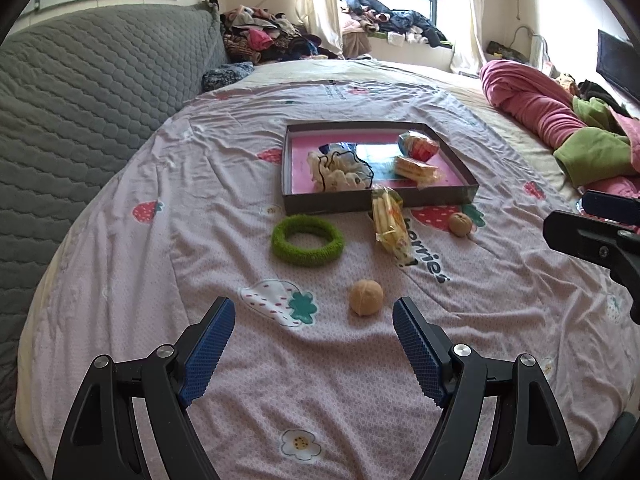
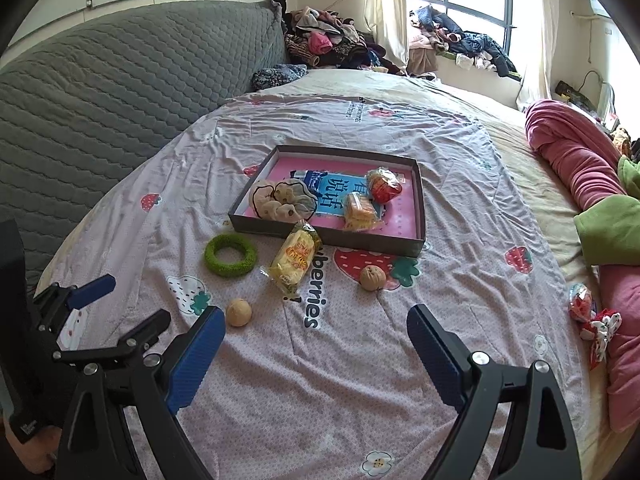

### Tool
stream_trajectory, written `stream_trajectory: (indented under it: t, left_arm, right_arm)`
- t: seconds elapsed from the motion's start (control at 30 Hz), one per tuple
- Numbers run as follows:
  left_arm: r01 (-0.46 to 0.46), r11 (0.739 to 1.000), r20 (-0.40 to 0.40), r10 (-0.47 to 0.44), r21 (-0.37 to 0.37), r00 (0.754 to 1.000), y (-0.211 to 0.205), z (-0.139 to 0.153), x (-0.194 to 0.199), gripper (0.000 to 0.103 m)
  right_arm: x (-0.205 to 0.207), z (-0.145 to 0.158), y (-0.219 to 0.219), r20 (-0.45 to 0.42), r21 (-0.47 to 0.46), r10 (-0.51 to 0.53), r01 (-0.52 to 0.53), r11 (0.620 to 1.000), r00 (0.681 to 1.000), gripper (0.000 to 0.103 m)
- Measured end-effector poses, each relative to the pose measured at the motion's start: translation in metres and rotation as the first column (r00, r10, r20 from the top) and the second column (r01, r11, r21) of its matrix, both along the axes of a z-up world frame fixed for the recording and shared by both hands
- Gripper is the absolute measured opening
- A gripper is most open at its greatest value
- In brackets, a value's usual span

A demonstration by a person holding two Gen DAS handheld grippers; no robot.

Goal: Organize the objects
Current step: 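Withdraw both grippers from the tray and move the left gripper toward the walnut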

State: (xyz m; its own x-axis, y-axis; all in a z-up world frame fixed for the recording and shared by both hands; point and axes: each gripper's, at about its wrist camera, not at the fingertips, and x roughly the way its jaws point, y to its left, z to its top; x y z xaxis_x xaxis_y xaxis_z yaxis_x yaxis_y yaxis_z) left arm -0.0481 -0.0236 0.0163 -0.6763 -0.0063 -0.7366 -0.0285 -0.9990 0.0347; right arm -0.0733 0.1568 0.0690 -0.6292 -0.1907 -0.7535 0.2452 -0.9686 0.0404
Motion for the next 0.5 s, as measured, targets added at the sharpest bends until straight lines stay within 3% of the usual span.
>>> stream_trajectory:
  t: [0.5]
  left_arm:
    - [0.053, 0.998, 0.035, -0.054, 0.031, 0.998, 0.018, -0.039, -0.017, 0.082]
  right_arm:
    - [-0.021, -0.038, 0.016, 0.051, 0.011, -0.028, 0.028, 1.0, 0.998, 0.092]
